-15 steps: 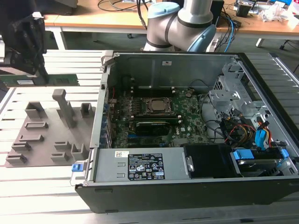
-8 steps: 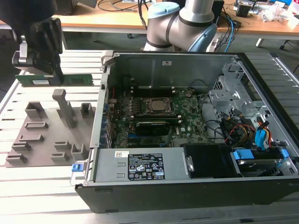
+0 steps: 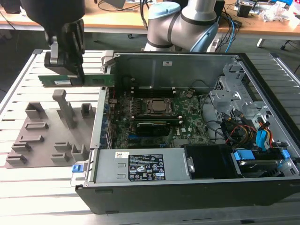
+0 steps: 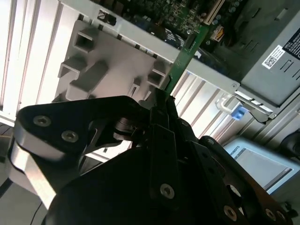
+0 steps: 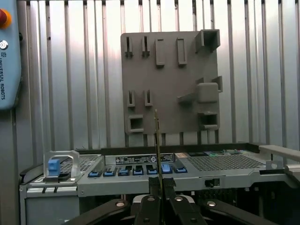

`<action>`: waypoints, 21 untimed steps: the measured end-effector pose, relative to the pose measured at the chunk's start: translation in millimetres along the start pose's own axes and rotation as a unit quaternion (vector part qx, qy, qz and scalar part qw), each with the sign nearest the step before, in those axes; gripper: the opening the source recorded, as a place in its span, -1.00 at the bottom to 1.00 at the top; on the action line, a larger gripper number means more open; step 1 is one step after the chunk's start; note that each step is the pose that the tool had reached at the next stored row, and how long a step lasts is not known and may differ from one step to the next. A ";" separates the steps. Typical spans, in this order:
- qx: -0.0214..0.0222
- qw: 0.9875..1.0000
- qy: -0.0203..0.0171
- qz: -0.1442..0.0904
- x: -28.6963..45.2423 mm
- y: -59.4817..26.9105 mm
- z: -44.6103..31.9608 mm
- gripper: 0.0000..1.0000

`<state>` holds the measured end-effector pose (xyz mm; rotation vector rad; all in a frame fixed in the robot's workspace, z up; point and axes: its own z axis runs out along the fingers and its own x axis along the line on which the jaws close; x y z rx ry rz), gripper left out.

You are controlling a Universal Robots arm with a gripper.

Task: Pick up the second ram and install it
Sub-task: 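Pick up the second ram and move it above second insertion slot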

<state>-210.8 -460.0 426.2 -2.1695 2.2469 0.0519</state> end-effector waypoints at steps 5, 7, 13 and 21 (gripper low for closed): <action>-0.001 1.000 0.000 0.000 -0.5 -15.2 -0.2 -0.73; -0.001 1.000 0.000 0.000 -0.8 -21.5 -0.3 -0.73; -0.002 1.000 0.000 0.000 -1.5 -41.2 -0.4 -0.73; -0.003 1.000 0.000 0.000 -2.6 -74.6 -0.8 -0.73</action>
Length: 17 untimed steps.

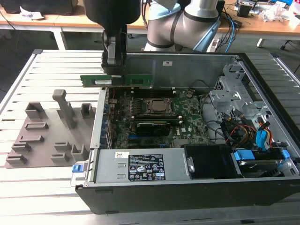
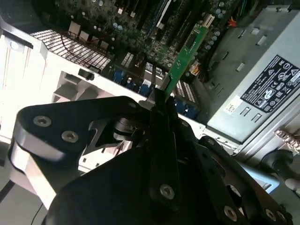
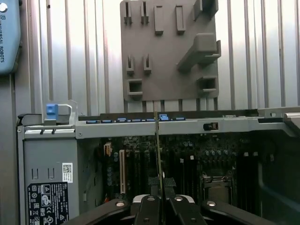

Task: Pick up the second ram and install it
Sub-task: 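Pick up the second ram and move it above second insertion slot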

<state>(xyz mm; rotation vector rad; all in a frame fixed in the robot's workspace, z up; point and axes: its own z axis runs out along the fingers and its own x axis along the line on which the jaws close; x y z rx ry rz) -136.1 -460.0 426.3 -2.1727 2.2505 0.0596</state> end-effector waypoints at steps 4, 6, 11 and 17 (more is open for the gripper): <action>-0.001 1.000 0.000 0.000 -0.4 -11.8 -0.2 -0.73; -0.001 1.000 0.000 0.000 -0.6 -17.8 -0.3 -0.73; -0.002 1.000 0.000 0.000 -1.2 -32.1 -0.6 -0.73; -0.006 1.000 0.000 0.000 -3.2 -79.5 -1.4 -0.73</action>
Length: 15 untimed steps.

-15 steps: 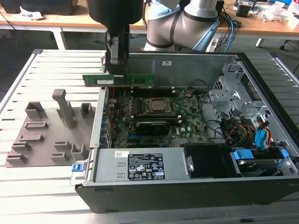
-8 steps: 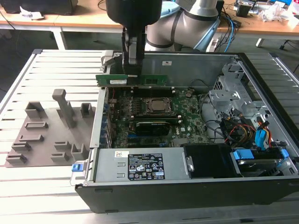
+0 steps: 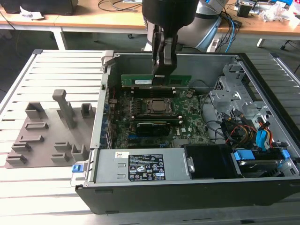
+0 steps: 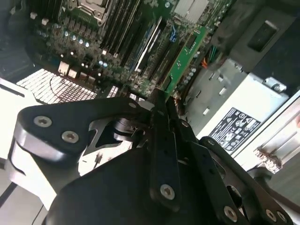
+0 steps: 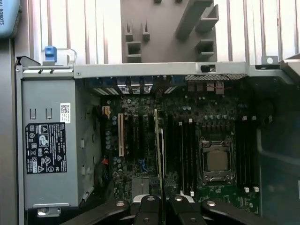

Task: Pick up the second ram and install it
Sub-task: 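Pick up the second ram and move it above second insertion slot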

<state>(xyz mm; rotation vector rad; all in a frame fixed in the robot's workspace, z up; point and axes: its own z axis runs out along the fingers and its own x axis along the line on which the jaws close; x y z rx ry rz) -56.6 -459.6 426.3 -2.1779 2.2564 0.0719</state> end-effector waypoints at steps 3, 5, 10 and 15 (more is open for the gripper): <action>-0.001 1.000 0.000 0.000 -0.6 -15.6 -0.4 -0.73; -0.002 1.000 0.000 0.000 -1.1 -26.1 -0.7 -0.73; -0.003 1.000 0.000 0.000 -2.3 -42.0 -1.1 -0.73; -0.005 1.000 -0.026 -0.001 -10.1 -47.2 3.2 -0.73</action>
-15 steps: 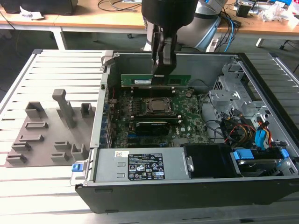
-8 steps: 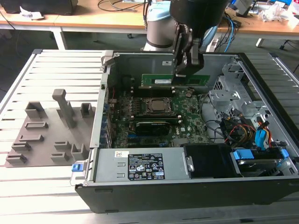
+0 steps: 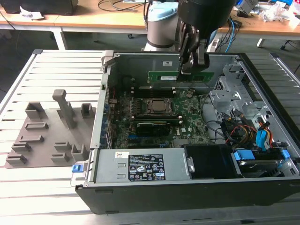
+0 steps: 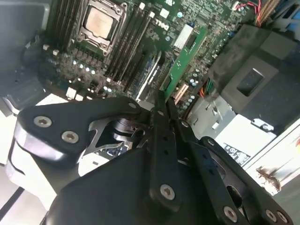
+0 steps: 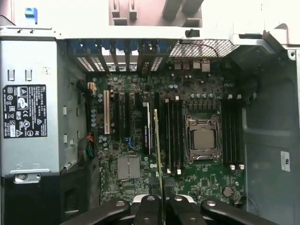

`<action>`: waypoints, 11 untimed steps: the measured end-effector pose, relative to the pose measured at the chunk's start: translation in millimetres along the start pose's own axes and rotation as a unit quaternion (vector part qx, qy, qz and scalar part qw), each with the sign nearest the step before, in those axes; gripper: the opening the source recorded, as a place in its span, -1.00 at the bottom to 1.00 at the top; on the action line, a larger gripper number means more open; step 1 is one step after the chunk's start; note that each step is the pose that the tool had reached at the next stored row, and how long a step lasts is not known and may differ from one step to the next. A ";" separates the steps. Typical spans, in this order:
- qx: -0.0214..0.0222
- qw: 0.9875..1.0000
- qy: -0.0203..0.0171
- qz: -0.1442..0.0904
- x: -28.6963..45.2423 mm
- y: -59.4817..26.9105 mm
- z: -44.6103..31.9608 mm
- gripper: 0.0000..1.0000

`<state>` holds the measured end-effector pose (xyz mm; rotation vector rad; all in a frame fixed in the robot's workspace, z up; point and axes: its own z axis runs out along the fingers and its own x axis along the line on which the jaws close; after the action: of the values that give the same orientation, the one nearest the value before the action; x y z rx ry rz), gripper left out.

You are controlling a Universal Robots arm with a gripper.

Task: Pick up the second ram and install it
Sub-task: 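Pick up the second ram and move it above second insertion slot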

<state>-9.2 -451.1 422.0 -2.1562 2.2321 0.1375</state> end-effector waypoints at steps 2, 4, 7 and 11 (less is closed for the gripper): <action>0.000 1.000 0.000 0.000 -6.4 -4.2 1.4 -0.73; -0.001 1.000 0.000 0.000 -8.5 -7.4 3.8 -0.73; -0.001 1.000 0.000 0.000 -10.7 -11.1 5.7 -0.73; -0.002 1.000 0.000 0.000 -12.8 -15.2 7.9 -0.73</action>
<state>6.2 -438.2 414.7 -2.1576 2.2340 0.1418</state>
